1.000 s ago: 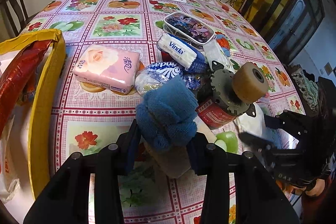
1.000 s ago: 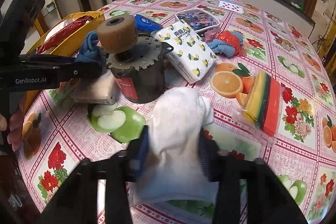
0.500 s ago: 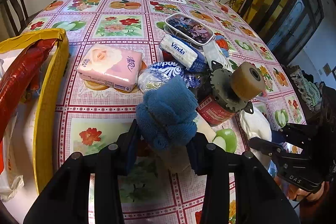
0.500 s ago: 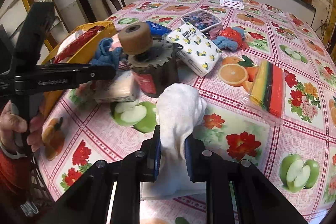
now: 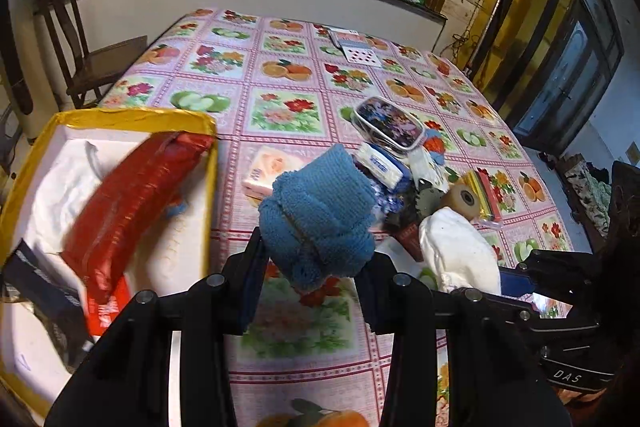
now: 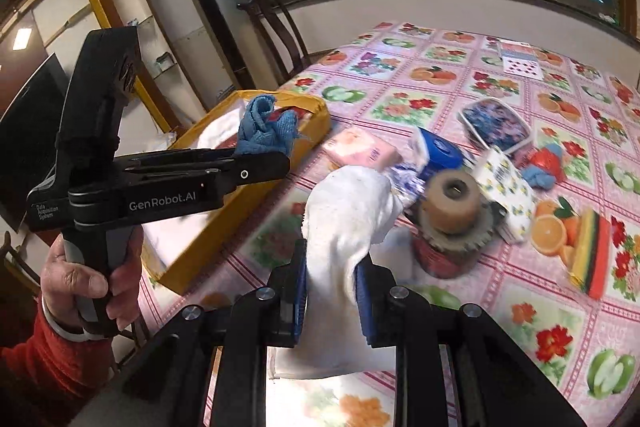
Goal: Organize soft objects
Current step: 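Carry the blue cloth and white towel into the tray and open both tools, then move the left tool to the white square pack while the right tool approaches the striped sponge pack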
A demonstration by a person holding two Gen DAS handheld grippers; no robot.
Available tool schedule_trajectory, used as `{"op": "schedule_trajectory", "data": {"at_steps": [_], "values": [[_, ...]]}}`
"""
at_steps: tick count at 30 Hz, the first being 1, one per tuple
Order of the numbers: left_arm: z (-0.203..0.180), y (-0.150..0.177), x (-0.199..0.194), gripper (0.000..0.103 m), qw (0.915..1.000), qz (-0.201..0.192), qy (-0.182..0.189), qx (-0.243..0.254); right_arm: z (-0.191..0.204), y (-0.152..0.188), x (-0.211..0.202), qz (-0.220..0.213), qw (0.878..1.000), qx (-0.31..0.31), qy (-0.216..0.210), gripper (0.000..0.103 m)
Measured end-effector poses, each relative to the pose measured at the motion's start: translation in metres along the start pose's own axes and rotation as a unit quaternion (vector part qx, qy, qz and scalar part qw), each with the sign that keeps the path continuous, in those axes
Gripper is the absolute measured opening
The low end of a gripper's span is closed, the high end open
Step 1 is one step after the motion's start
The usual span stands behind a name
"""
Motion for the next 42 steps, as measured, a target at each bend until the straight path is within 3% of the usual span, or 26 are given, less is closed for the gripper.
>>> {"op": "schedule_trajectory", "data": {"at_steps": [5,11,16,20,21,23,25,28,31,34,38,42], "values": [[0.068,-0.016,-0.019,0.038,0.9978,-0.014,-0.064,-0.010,0.046,-0.030,0.045,0.007,0.999,0.005,-0.045,0.024],[0.143,-0.007,-0.024,0.039,0.9907,-0.006,-0.129,-0.043,0.091,-0.049,0.115,0.027,0.997,0.024,-0.068,0.024],[0.180,0.012,-0.016,0.039,0.9859,0.009,-0.154,-0.065,0.106,-0.040,0.159,0.049,0.997,0.036,-0.053,0.024],[0.193,0.023,-0.011,0.039,0.9850,0.017,-0.148,-0.087,0.117,-0.021,0.178,0.075,0.993,0.049,-0.072,0.024],[0.195,0.024,-0.010,0.039,0.9847,0.017,-0.148,-0.090,0.122,-0.015,0.182,0.082,0.992,0.050,-0.079,0.028],[0.195,0.026,-0.011,0.039,0.9853,0.015,-0.142,-0.094,0.128,-0.014,0.182,0.079,0.992,0.040,-0.085,0.035],[0.195,0.026,-0.012,0.039,0.9857,0.011,-0.135,-0.100,0.132,-0.013,0.180,0.088,0.991,0.040,-0.098,0.052],[0.195,0.025,-0.014,0.040,0.9857,0.002,-0.124,-0.114,0.130,-0.018,0.165,0.075,0.993,0.025,-0.086,0.065],[0.194,0.025,-0.016,0.043,0.9854,0.003,-0.129,-0.112,0.122,-0.027,0.143,0.047,0.996,0.018,-0.069,0.067],[0.193,0.025,-0.020,0.052,0.9844,-0.001,-0.131,-0.118,0.117,-0.032,0.127,0.033,0.996,0.033,-0.075,0.067],[0.191,0.022,-0.035,0.072,0.9819,-0.022,-0.150,-0.113,0.111,-0.032,0.099,0.018,0.995,0.040,-0.086,0.069],[0.178,0.020,-0.052,0.073,0.9810,-0.038,-0.153,-0.113,0.089,-0.026,0.057,-0.009,0.996,0.040,-0.078,0.073]]}}
Point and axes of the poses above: each gripper's, at about its wrist camera, not at the fingertips, and x roughly the way its jaws point, z to its left, y to its underside, the point moved 10 cm from there along x, roughly the way its jaws point, and after that the axes turned 9 degrees about -z, right-handed, at the moved point
